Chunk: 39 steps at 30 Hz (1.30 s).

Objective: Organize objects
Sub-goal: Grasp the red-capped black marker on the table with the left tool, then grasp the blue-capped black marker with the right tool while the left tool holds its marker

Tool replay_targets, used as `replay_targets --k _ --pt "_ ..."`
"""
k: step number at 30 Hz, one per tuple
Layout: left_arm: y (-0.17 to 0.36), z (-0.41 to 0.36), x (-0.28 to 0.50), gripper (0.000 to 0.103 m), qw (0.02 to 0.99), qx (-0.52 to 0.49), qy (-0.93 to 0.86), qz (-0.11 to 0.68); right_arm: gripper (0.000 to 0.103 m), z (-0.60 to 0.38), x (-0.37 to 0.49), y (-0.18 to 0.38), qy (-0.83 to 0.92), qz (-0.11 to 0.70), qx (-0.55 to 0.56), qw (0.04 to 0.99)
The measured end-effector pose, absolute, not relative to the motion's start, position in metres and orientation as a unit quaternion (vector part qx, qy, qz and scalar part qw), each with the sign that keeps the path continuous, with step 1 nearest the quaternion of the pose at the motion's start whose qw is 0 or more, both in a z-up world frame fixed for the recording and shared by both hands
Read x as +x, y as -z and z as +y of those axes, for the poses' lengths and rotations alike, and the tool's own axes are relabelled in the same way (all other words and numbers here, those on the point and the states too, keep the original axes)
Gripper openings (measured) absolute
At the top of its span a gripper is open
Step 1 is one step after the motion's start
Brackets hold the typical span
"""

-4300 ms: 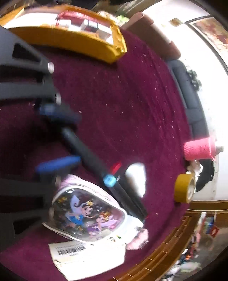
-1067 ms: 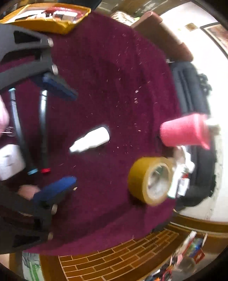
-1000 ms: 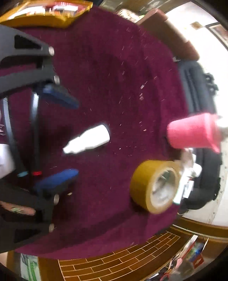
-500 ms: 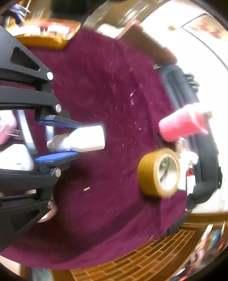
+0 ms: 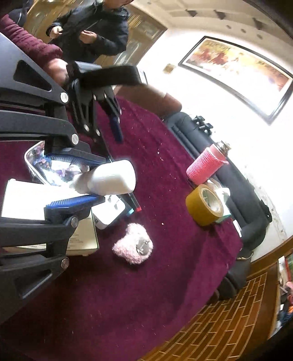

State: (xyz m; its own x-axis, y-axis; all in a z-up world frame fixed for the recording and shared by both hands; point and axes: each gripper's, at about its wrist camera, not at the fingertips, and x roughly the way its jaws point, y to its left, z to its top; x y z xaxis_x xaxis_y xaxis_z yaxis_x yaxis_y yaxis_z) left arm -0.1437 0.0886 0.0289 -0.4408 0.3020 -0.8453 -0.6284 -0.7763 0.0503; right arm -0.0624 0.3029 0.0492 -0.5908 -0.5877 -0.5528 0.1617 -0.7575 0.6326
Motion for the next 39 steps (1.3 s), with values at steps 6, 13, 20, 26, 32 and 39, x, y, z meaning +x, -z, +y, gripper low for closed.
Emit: replay_targets --k 6,13,20,26,32,39 --pt "-0.008 0.117 -0.151 0.057 0.311 -0.463 -0.800 0.223 0.029 0.310 -0.064 -0.041 0.841 -0.297 0.388 0.234" --pt "-0.006 0.136 -0.163 0.042 0.307 -0.460 -0.811 0.189 0.029 0.308 -0.062 -0.035 0.840 -0.292 0.393 0.234" --pt "-0.009 0.139 -0.149 0.014 0.279 -0.453 -0.824 0.193 0.029 0.304 -0.061 -0.031 0.839 -0.291 0.394 0.237" --pt "-0.034 0.106 -0.126 0.014 0.259 -0.436 -0.850 0.143 0.028 0.302 -0.059 -0.031 0.836 -0.297 0.391 0.247" --pt "-0.064 0.068 -0.084 0.014 0.239 -0.415 -0.872 0.101 0.028 0.298 -0.059 -0.029 0.840 -0.285 0.399 0.233" --pt "-0.092 0.018 -0.022 0.014 0.233 -0.395 -0.888 0.043 0.029 0.293 -0.058 -0.049 0.865 -0.237 0.399 0.191"
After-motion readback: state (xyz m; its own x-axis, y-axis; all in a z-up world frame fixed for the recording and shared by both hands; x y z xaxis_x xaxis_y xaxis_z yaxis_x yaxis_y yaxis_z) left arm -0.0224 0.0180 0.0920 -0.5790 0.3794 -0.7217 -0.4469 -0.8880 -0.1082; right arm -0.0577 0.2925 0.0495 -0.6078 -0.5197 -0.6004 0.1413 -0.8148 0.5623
